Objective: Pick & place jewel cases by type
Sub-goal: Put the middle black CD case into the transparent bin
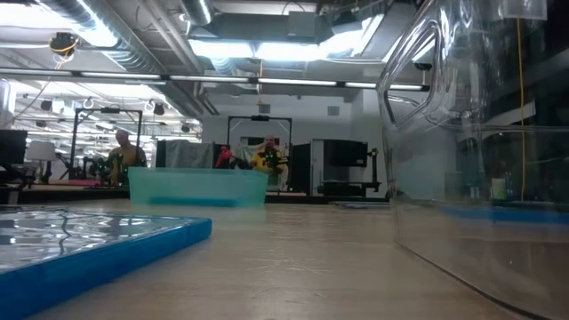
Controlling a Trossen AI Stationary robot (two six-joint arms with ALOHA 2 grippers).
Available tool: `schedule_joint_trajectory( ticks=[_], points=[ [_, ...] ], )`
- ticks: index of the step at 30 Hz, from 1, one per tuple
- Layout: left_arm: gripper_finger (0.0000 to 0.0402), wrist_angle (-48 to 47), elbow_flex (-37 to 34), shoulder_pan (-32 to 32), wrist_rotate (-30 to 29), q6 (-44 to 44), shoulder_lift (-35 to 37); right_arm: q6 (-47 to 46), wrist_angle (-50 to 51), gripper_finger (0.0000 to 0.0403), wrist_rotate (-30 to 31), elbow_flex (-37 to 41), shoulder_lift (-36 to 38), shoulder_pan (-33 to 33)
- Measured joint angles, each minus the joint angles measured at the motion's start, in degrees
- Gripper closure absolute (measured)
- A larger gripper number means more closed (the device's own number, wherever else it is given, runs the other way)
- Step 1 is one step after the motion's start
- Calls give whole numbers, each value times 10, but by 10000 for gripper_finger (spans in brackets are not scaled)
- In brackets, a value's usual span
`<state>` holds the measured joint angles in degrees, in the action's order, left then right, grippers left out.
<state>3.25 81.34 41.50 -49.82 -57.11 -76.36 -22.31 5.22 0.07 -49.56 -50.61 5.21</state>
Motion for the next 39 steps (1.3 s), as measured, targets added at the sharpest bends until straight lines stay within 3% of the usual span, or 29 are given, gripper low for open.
schedule_joint_trajectory(
  ticks=[11, 17, 27, 39],
  points=[
    [397, 61, 119, 5, -112, -244, -137, 3, 4, 393, -63, 0, 0, 0],
    [397, 65, 135, -1, -122, -236, -151, 19, 5, 393, -63, 0, 0, -1],
    [398, 68, 136, -34, -101, 2, -145, 23, 4, 393, -77, 0, 0, -2],
    [398, -12, 136, -84, -26, 425, -143, 61, 4, 393, -87, 0, 0, -2]
  ],
)
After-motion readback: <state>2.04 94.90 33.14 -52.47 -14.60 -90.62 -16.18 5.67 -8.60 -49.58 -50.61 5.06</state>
